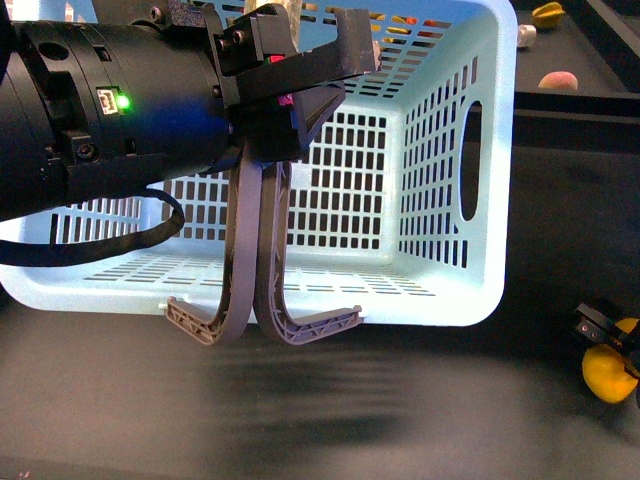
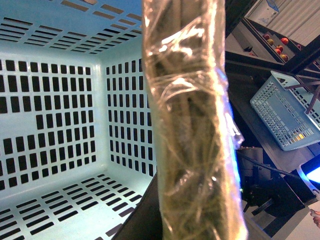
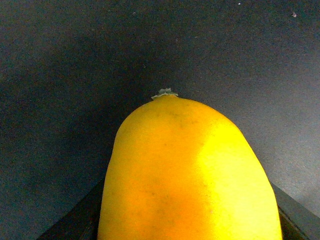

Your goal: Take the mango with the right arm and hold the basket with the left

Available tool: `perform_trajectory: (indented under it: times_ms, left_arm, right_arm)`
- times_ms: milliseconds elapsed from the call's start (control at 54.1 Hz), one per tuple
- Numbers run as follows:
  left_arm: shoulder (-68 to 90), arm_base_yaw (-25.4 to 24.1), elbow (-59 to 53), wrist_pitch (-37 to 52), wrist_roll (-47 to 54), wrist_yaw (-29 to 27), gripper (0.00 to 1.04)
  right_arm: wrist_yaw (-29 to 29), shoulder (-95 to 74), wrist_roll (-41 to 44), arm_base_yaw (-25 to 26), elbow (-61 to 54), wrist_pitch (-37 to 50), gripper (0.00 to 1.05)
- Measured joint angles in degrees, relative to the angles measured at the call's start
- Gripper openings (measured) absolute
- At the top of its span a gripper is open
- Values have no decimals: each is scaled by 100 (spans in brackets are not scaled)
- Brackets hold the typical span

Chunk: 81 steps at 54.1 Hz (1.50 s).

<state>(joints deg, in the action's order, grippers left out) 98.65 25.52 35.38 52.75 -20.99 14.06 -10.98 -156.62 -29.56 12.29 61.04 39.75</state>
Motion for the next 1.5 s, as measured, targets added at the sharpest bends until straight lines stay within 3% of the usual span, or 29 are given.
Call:
perform_trajectory:
  times_ms: [444, 869, 1128, 1498]
  left_arm:
    - [0, 0, 2, 0, 0, 0, 9]
    - [0, 0, 4, 0, 0, 0, 9]
    - [0, 0, 7, 0, 0, 0, 9]
    - [0, 0, 9, 0, 0, 0, 9]
  right_arm:
    - [1394, 1829, 501, 190, -1023, -166, 59]
    - [3008, 5101, 1106, -450, -2302, -741, 59]
    - [3143, 6570, 1178, -1174, -2472, -1196, 59]
    - [2284, 6638, 1097, -2465, -2159, -1266, 59]
